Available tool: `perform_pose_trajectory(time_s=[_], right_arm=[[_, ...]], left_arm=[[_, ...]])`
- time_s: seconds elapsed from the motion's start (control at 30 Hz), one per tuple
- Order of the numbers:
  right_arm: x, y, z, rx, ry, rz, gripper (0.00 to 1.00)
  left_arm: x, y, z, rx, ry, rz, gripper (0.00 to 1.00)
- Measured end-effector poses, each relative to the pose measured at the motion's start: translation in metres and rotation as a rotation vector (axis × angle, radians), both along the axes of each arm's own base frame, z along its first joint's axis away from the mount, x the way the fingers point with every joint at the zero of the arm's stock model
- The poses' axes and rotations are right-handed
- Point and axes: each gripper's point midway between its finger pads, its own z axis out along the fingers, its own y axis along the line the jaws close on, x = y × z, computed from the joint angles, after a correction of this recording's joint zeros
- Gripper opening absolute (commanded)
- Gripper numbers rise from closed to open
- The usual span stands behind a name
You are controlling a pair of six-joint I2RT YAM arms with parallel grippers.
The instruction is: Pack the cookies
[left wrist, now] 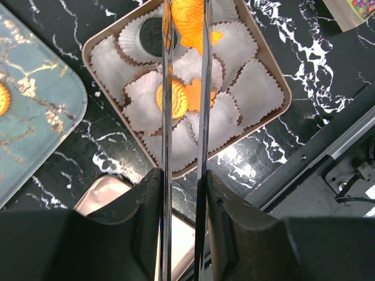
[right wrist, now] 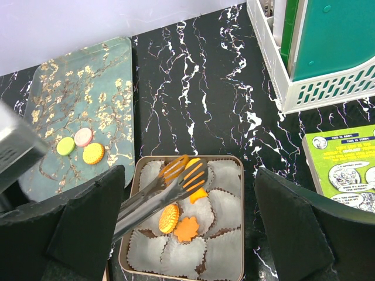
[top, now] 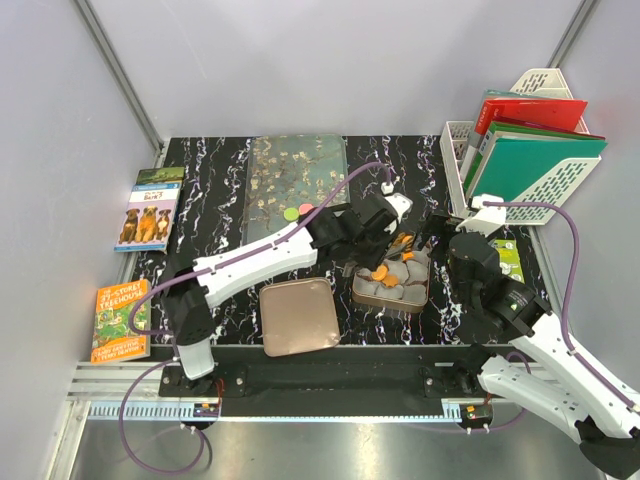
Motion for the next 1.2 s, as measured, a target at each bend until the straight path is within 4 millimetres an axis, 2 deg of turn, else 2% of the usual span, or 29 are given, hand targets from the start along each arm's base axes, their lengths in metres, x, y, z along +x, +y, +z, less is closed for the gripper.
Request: perform_pose_trajectory(time_s=[0.27, 0.73, 0.93, 0.97, 1.2], right_arm=[[0.000, 0.000, 0.000, 0.001, -0.001, 0.000, 1.00], [-0.001, -0.001, 0.000, 0.000, 0.000, 0.000, 1.00], [-0.001, -0.001, 0.000, -0.001, 0.000, 0.000, 1.00], [-0.001, -0.001, 0.000, -0.001, 0.000, 0.000, 1.00], [-0.001, -0.001, 0.000, -0.001, 0.001, -0.001, 1.00]], left_arm=[[0.008, -0.020, -0.002, -0.023, -0.007, -0.027, 0.00], [0.017, -0.033, -0.020, 0.010, -0.017, -0.049, 0.00], [0.021, -0.038, -0.018, 0.000, -0.024, -0.048, 0.22], [0.021, -0.039, -0.017, -0.002, -0.025, -0.048, 0.28], [0.021, -0.039, -0.017, -0.002, -0.026, -0.048, 0.45]])
